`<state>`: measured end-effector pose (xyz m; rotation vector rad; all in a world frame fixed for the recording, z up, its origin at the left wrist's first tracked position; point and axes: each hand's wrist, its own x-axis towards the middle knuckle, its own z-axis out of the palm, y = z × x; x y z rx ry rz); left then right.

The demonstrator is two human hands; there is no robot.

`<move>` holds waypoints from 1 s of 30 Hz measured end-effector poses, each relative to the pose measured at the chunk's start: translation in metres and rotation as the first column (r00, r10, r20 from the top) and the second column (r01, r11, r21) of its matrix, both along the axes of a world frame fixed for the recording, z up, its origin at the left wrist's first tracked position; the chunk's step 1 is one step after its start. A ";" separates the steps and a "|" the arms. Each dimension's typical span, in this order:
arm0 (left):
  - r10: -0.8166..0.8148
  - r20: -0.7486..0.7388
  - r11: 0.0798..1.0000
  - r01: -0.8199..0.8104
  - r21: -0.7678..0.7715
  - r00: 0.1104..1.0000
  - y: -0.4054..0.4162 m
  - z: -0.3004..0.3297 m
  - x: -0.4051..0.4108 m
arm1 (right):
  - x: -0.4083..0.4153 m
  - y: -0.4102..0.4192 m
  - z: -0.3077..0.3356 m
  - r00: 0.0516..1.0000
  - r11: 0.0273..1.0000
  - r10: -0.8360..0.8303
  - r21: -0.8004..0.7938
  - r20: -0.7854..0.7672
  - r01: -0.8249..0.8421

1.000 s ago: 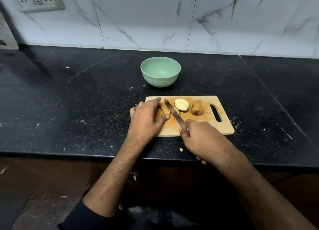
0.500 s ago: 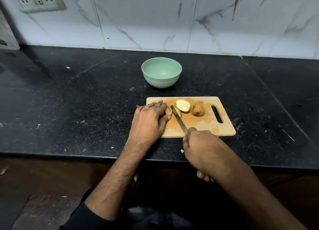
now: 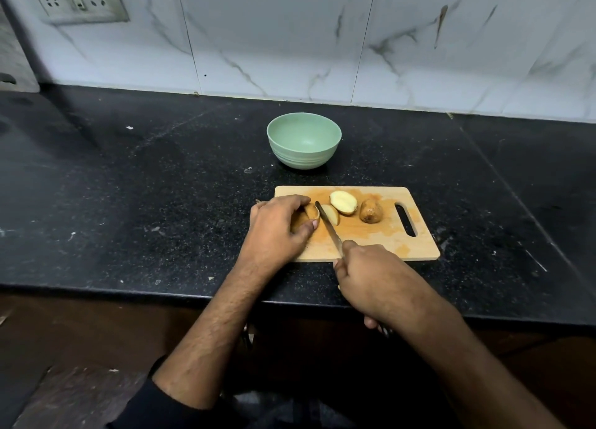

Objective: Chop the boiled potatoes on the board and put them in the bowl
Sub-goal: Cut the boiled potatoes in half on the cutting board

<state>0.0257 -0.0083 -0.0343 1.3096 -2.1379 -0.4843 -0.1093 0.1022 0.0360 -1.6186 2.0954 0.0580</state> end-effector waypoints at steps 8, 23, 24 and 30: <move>0.026 -0.065 0.999 -0.023 0.038 0.998 0.000 -0.001 0.004 | -0.001 0.001 -0.003 0.997 0.996 0.067 -0.055 -0.047 -0.069; 0.056 -0.116 0.994 -0.044 0.102 0.992 0.007 0.007 0.003 | -0.005 0.000 -0.007 0.997 0.995 0.054 -0.075 -0.055 -0.059; 0.057 -0.115 0.993 -0.045 0.109 0.992 0.007 0.007 0.004 | -0.005 0.001 -0.007 0.997 0.994 0.055 -0.088 -0.062 -0.061; 0.055 -0.109 0.993 -0.042 0.114 0.993 0.005 0.006 0.004 | -0.002 0.002 -0.008 0.995 0.980 0.023 -0.193 -0.097 -0.042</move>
